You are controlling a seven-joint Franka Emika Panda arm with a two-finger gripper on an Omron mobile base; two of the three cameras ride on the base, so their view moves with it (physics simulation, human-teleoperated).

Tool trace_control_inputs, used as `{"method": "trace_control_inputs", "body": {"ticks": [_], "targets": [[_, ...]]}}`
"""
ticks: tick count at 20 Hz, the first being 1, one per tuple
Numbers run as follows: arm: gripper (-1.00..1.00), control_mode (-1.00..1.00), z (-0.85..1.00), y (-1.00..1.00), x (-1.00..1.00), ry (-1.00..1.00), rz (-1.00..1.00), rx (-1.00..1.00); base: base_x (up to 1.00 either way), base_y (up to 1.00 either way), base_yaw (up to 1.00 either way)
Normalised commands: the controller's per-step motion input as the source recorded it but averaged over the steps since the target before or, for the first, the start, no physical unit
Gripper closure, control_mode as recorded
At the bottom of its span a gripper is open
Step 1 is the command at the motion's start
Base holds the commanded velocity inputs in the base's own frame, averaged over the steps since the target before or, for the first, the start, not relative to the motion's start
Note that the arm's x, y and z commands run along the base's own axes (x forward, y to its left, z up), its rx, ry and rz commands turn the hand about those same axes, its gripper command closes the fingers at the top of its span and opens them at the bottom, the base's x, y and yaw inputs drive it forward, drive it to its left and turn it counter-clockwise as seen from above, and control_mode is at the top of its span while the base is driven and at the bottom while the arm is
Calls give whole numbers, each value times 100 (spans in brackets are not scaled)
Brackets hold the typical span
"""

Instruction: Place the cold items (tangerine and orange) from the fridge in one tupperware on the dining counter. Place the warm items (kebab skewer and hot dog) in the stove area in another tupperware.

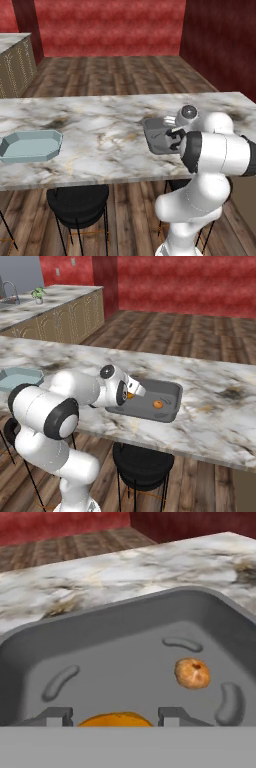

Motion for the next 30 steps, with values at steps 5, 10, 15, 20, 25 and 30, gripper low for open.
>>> {"method": "trace_control_inputs", "body": {"ticks": [5, 10, 15, 20, 25, 30], "targets": [[100, -100, -30, 0, -12, 0, 0, 0, 0, 0, 0], [100, -100, -16, -1, 9, 0, 0, 2, 0, 0, 0], [100, -100, 8, -13, 56, -2, 0, 16, 0, 0, 0], [-100, -100, 1, -25, 74, -2, 0, 15, 0, 0, 0], [-100, -100, 49, -26, -19, -21, 0, 16, 0, 0, 0], [-100, -100, 77, -32, -17, -4, 3, 7, 0, 0, 0]]}}
